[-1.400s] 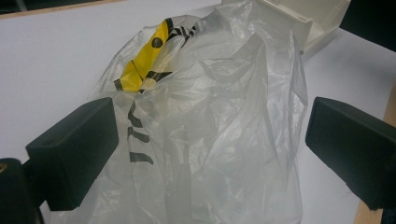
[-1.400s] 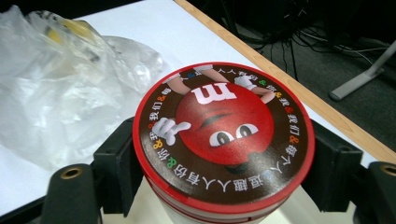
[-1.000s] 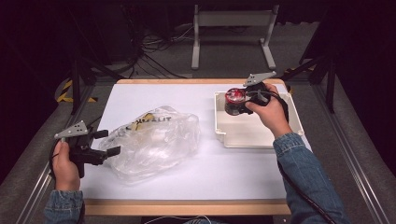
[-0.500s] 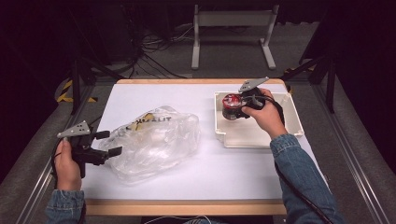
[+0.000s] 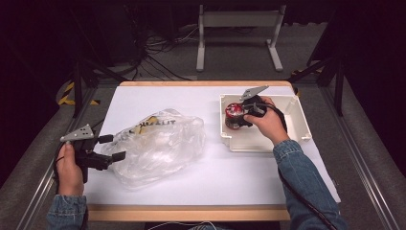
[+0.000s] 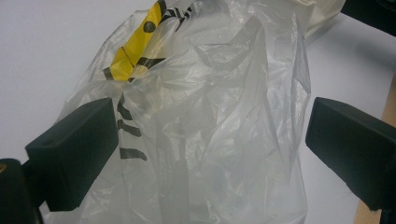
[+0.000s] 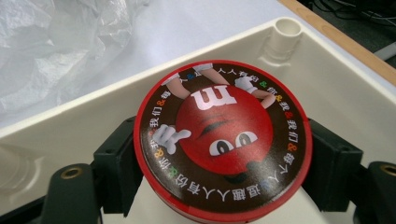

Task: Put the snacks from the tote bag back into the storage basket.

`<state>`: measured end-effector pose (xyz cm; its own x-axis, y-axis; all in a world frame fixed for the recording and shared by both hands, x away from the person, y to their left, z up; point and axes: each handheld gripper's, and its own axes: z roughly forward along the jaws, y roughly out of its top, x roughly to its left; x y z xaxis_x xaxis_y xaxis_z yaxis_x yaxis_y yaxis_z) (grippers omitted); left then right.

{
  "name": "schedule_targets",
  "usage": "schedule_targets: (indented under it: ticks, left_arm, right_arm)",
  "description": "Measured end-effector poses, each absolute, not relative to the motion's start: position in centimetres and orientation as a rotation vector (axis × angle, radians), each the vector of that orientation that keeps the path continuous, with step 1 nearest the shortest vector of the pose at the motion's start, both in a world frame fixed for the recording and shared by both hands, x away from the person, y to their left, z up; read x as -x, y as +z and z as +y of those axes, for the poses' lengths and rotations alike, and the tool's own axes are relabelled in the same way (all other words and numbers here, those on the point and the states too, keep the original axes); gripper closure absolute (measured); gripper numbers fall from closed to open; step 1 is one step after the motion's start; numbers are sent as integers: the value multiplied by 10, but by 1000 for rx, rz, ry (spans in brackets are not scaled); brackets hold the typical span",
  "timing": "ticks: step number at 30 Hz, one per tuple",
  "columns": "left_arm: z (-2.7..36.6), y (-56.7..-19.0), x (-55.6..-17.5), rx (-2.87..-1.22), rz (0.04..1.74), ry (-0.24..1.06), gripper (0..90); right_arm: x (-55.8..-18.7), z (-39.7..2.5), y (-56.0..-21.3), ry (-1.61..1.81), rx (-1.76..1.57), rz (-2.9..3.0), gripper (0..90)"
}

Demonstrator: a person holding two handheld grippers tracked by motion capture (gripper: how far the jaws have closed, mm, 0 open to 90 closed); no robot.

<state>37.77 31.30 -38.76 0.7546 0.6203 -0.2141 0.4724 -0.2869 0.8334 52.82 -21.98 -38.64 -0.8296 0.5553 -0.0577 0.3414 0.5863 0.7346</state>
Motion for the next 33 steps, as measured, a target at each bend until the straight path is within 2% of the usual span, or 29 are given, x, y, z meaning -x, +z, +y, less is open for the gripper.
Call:
schedule_targets:
  ticks: [33]
  left_arm:
    - [312,-387,-377,-1952,831,185,34]
  right_arm:
    - [-528,-212,-401,1063,-756,2584,248]
